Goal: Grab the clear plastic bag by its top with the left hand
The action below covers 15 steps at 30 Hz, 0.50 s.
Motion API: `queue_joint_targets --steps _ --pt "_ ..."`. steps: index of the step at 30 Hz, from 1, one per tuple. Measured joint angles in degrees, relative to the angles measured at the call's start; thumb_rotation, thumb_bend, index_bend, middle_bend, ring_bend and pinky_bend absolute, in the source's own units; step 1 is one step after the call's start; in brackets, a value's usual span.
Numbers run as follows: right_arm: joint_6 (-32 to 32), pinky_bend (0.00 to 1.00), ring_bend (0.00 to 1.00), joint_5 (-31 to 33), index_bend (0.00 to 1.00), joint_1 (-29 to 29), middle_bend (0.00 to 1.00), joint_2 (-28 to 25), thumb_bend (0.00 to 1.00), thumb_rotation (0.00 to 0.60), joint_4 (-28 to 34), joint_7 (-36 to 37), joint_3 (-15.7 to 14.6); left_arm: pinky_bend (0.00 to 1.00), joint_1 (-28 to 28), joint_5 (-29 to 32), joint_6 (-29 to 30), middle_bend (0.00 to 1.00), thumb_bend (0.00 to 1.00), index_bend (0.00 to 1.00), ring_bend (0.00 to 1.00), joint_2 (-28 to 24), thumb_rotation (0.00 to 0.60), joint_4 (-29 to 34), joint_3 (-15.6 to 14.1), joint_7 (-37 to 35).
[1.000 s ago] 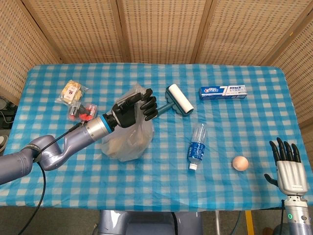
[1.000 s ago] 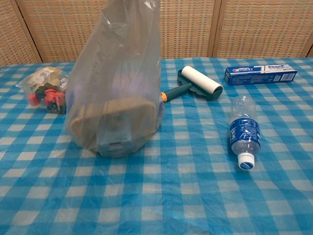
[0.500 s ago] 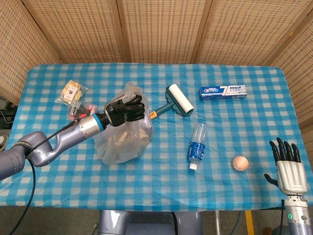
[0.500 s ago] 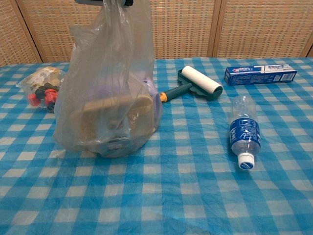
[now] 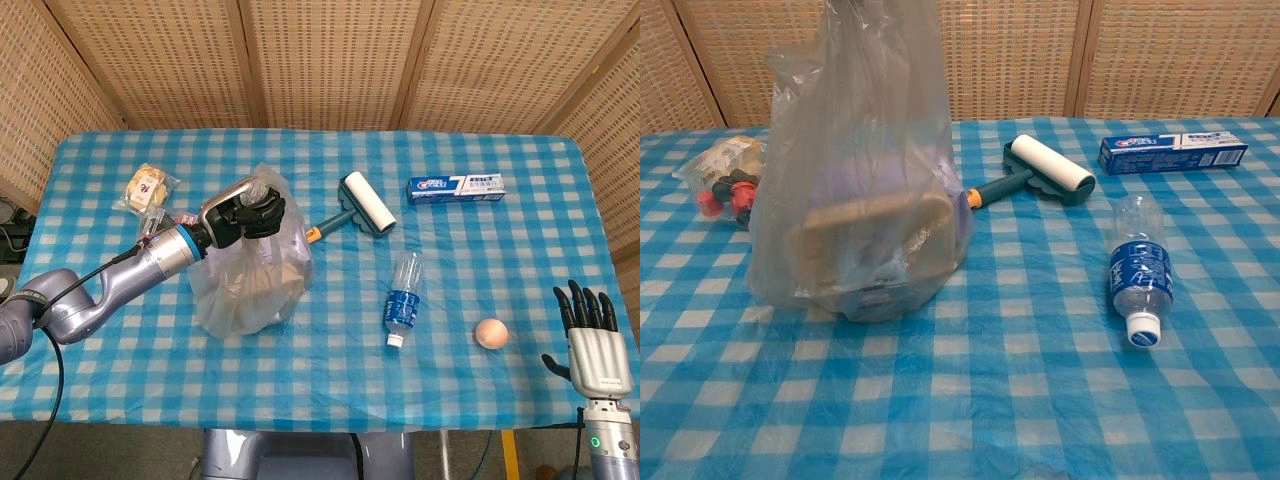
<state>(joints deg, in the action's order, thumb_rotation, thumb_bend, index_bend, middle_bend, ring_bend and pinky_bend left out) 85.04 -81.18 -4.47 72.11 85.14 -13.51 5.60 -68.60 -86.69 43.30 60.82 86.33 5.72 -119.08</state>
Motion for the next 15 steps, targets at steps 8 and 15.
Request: queue_joint_targets --steps 8,15 --pt "0.1 0.0 0.0 0.0 0.09 0.0 0.0 -0.2 0.0 0.6 0.2 0.2 0.1 1.0 0.7 11.7 -1.2 1.0 1.0 1.0 0.98 -4.7 0.6 7.3 4.7 22.2" --pt "-0.2 0.0 0.0 0.2 0.09 -0.1 0.0 -0.2 0.0 0.6 0.2 0.5 0.2 1.0 1.6 18.7 -2.8 1.0 1.0 1.0 0.98 -13.2 0.6 15.8 11.9 28.7"
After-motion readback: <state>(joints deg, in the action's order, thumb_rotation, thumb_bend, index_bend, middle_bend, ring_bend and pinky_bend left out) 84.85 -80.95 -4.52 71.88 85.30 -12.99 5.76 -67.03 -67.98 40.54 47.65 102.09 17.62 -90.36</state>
